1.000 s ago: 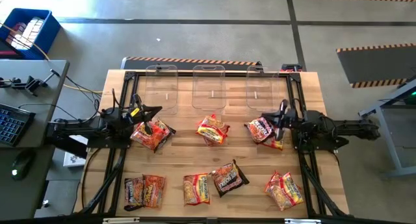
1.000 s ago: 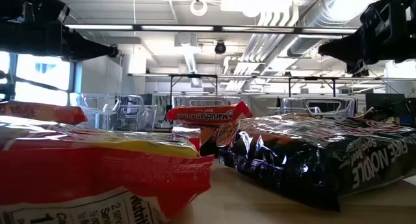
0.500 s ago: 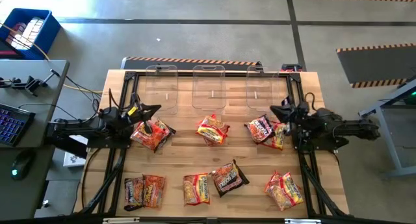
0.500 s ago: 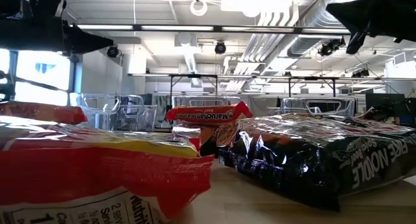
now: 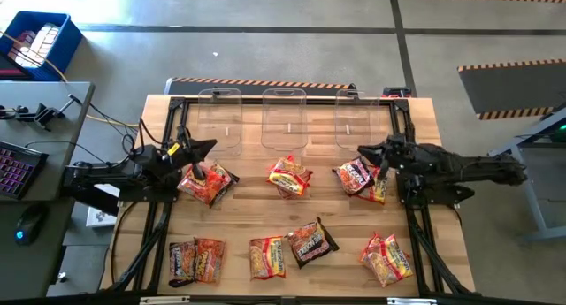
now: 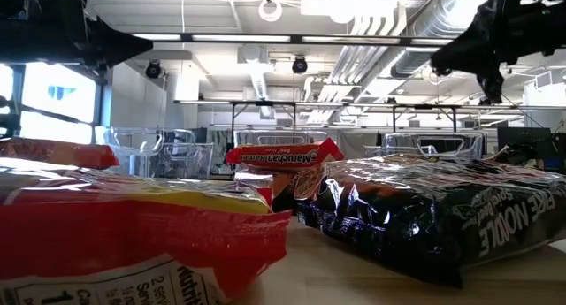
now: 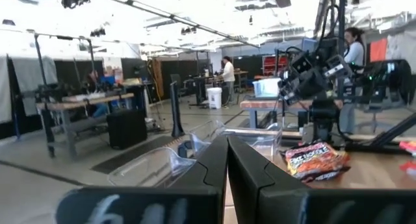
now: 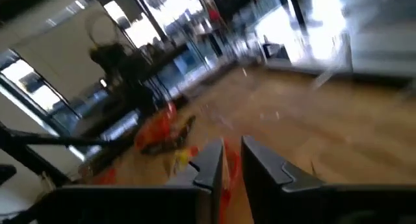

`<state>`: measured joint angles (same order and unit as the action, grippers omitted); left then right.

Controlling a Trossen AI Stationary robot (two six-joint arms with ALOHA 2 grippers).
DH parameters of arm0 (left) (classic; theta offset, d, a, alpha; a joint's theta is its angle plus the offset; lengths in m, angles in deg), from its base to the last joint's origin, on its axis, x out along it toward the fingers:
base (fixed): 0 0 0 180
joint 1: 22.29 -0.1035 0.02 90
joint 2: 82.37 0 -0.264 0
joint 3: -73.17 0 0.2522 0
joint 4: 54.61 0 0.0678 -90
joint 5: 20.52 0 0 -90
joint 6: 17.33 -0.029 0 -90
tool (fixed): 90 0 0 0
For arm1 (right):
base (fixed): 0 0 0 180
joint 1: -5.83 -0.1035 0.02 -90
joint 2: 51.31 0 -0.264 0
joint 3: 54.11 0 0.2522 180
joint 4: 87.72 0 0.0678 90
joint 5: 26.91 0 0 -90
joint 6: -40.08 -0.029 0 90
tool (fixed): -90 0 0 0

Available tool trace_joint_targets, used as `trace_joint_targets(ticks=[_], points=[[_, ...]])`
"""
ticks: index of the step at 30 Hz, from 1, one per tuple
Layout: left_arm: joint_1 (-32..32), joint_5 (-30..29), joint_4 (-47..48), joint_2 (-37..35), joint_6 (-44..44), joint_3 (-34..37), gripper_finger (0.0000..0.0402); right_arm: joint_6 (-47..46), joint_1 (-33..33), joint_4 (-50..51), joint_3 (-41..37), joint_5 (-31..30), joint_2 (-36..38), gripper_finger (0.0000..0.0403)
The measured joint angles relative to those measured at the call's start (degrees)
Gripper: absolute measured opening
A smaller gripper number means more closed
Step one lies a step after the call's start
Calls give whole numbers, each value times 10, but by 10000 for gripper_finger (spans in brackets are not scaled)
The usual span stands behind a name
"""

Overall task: Sort Maruchan noodles
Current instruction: Put the black noodle pack into the right transparent bin

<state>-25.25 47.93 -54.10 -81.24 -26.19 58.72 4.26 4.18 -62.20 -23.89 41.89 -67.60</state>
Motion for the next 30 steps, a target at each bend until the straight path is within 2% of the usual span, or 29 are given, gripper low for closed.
trace_joint_targets(ticks=[6, 10, 14, 17, 23, 26, 30], points=[[0, -4, -1, 0, 47, 0, 3, -188, -21, 279, 128, 22, -149, 137], [0, -4, 4, 0, 82, 0, 3, -301, -23, 393, 177, 51, -230, 204], [0, -5, 18, 0, 83, 0, 3, -389, -22, 403, 182, 86, -284, 256], [0, -5, 28, 0, 89, 0, 3, -444, -22, 403, 182, 99, -315, 275], [0, -5, 31, 0, 88, 0, 3, -493, -21, 409, 182, 92, -333, 280], [0, -5, 36, 0, 88, 0, 3, -519, -17, 444, 182, 92, -332, 280], [0, -5, 52, 0, 95, 0, 3, -523, -12, 443, 182, 81, -332, 280]])
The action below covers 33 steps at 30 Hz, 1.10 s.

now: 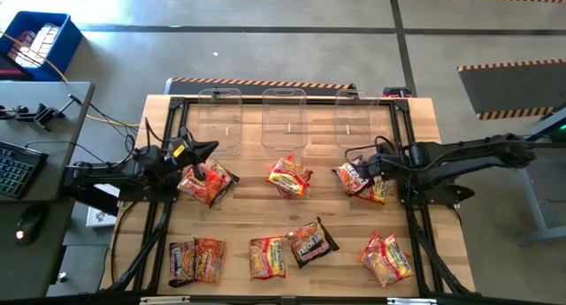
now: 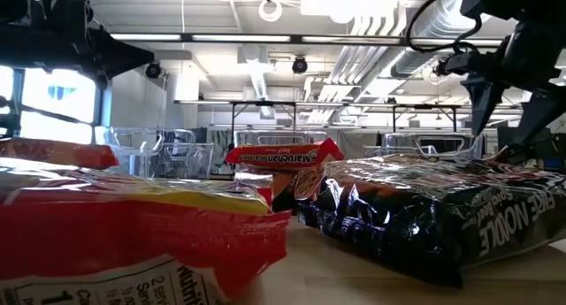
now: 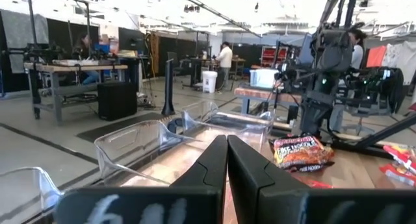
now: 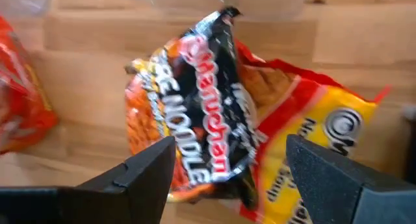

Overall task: Sort Maruchan noodles
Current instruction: Put the black noodle pack into the right transparent bin

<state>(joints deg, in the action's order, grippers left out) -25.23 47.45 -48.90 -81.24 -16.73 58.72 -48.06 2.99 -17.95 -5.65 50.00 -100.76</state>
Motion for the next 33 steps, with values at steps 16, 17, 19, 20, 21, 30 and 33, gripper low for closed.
trace_joint_targets(ticks=[16, 17, 19, 20, 21, 30, 33], points=[[0, 4, 3, 0, -12, 0, 3, -12, 34, -212, -115, 40, -12, 280], [0, 4, 3, 0, -12, 0, 3, -18, 34, -224, -125, 40, -12, 280], [0, 4, 3, 0, -10, 0, 3, -19, 34, -257, -141, 37, -10, 279], [0, 4, 3, 0, -9, 0, 3, -18, 33, -271, -145, 29, -10, 279], [0, 4, 4, 0, -9, 0, 3, -18, 33, -283, -150, 21, -11, 279], [0, 4, 3, 0, -8, 0, 3, -8, 33, -353, -183, -5, -11, 219], [0, 4, 3, 0, -8, 0, 3, -3, 33, -357, -186, -5, -11, 177]])
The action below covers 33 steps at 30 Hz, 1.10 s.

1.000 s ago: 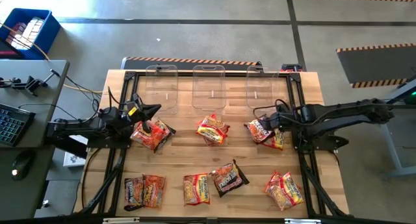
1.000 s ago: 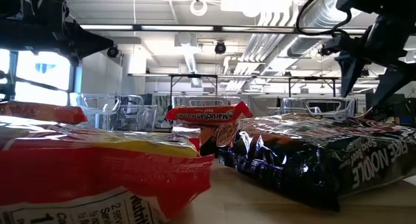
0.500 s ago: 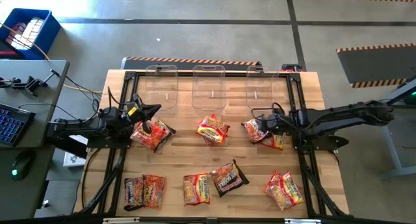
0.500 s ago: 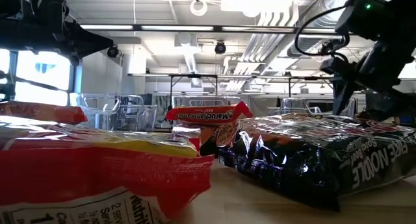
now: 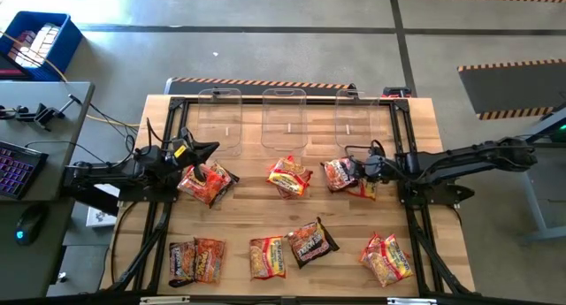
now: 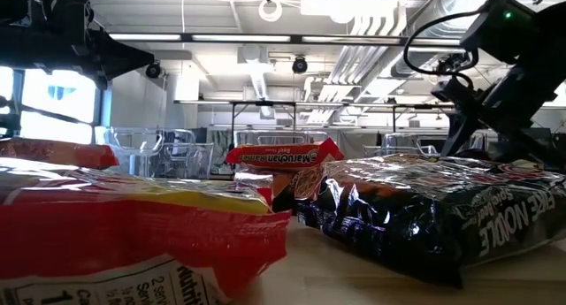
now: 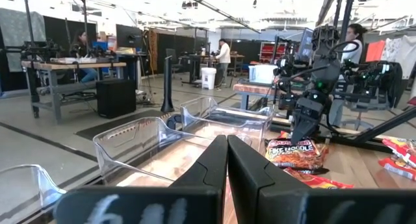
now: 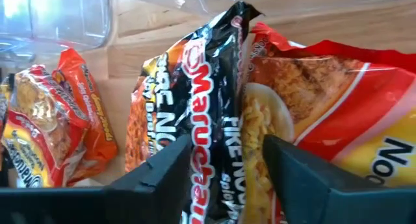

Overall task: Sort Maruchan noodles
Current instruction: Put the black noodle pack into the right transparent bin

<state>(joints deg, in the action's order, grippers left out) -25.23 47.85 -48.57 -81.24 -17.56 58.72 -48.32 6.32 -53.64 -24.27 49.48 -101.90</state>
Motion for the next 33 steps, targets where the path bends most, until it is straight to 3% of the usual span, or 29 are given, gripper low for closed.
trace_joint_targets(ticks=[8, 13, 23, 29, 33], points=[[0, 0, 0, 0, 0, 0, 3, 55, 0, -44, -2, 17, -2, 69], [0, 0, 1, 0, 0, 0, 3, 107, -1, -40, 22, 37, -2, 40], [0, 0, 1, 0, 0, 0, 3, 211, -31, 96, 160, 11, -25, 36], [0, 0, 1, 0, 0, 0, 3, 210, -52, 179, 239, 8, -137, 42], [0, 0, 1, 0, 0, 0, 3, 214, -50, 214, 282, 30, -201, 81]])
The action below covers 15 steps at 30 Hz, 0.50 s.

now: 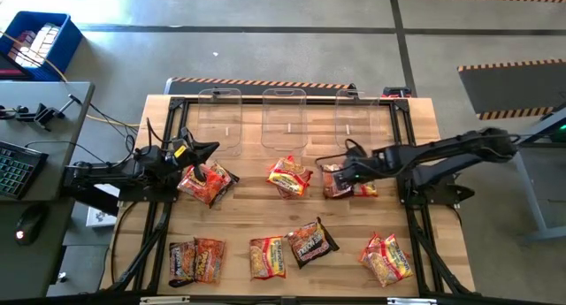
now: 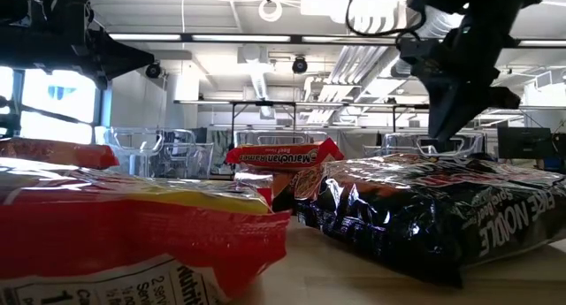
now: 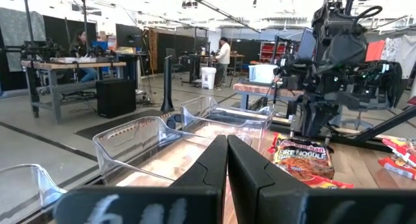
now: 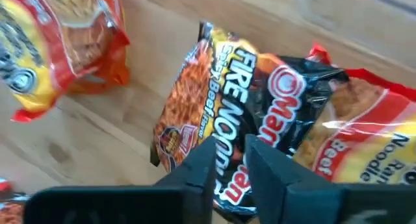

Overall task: Sort Maruchan noodles
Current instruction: Put the black noodle pack into the right transparent bin

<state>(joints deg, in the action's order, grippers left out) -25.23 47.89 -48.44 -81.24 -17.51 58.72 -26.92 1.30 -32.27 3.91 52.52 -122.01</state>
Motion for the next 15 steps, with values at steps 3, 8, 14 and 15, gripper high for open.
trace_joint_targets(ticks=[3, 8, 14, 15], points=[[0, 0, 0, 0, 0, 0, 3, -9, 6, 9, 13, 38, -29, 127], [0, 8, 1, 0, 4, 0, 3, -68, -2, 64, 20, 60, -28, 204], [0, 30, 4, 0, 13, 0, 3, -156, -31, 80, -11, -13, 23, 242], [0, 30, 4, 0, 15, 0, 3, -167, -31, 53, -28, -14, 25, 243]])
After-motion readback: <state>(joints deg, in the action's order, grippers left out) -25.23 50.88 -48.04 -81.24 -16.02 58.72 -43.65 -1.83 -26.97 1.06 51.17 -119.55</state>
